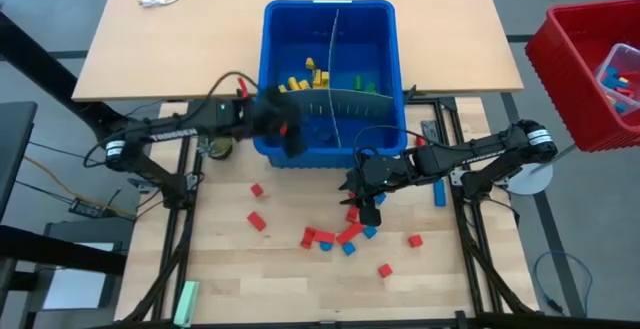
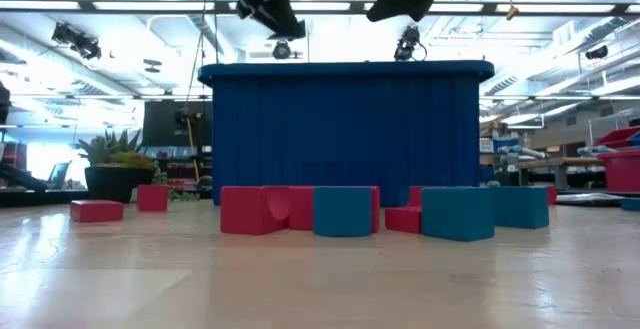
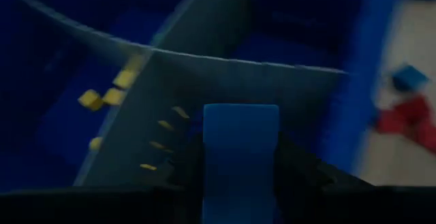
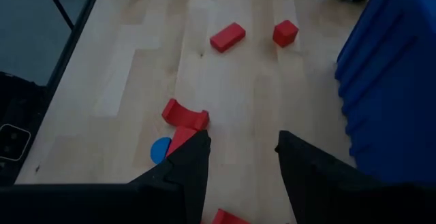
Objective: Sort blocks
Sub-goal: Put the blue block with the other blue blocks into the blue bin
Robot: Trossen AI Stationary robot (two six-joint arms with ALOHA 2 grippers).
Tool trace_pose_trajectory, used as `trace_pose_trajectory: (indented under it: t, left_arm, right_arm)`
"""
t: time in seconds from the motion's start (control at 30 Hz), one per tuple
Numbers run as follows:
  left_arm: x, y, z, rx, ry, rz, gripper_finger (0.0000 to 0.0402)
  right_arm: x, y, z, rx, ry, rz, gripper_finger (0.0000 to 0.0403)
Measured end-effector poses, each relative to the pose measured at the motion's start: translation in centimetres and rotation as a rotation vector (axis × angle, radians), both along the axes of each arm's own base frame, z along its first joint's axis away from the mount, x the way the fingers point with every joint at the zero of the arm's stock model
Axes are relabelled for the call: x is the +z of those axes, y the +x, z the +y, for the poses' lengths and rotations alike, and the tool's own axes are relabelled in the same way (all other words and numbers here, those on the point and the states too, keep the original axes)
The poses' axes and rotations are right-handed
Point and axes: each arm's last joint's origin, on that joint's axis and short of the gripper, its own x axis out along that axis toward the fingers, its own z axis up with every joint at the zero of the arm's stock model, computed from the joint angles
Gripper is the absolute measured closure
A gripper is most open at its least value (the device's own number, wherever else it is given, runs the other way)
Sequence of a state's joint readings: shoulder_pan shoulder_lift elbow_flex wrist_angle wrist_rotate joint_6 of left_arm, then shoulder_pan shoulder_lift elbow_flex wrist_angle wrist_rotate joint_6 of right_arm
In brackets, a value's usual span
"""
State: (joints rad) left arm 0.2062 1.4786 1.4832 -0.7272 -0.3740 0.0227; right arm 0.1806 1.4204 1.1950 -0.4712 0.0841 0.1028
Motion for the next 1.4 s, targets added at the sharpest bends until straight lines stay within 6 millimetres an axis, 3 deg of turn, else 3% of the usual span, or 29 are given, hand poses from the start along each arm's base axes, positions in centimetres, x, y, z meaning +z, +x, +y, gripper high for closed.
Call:
trace_pose_trajectory:
  t: [0.17,0.33,0.47,0.8,1.03,1.2,1.4]
  left_arm:
    - [-0.5,-0.1,2.7,0.087,-0.004,0.009,0.0231]
    - [-0.6,0.0,3.1,0.111,-0.018,-0.013,0.0171]
    - [-0.7,0.0,3.1,0.11,-0.019,-0.01,0.015]
    - [-0.3,-0.3,0.5,0.081,-0.074,-0.012,0.0155]
    - [-0.8,-1.4,-1.3,0.095,-0.097,0.082,0.0166]
    - [-0.9,-1.2,-2.2,0.072,-0.094,0.073,0.0169]
    - [-0.8,-1.0,-2.4,0.063,-0.089,0.054,0.017]
  right_arm:
    - [0.0,0.0,0.0,-0.005,0.006,0.003,0.0241]
    - [0.0,0.0,0.0,-0.005,0.006,0.003,0.0241]
    - [0.0,0.0,0.0,-0.005,0.006,0.003,0.0241]
    - [-0.4,-0.5,0.5,-0.005,0.054,0.069,0.0241]
    - [-2.0,-2.2,1.5,-0.083,0.014,0.248,0.0241]
    - [-4.1,-4.3,1.5,-0.179,0.038,0.322,0.0241]
    - [-6.3,-7.7,0.2,-0.346,0.1,0.353,0.0241]
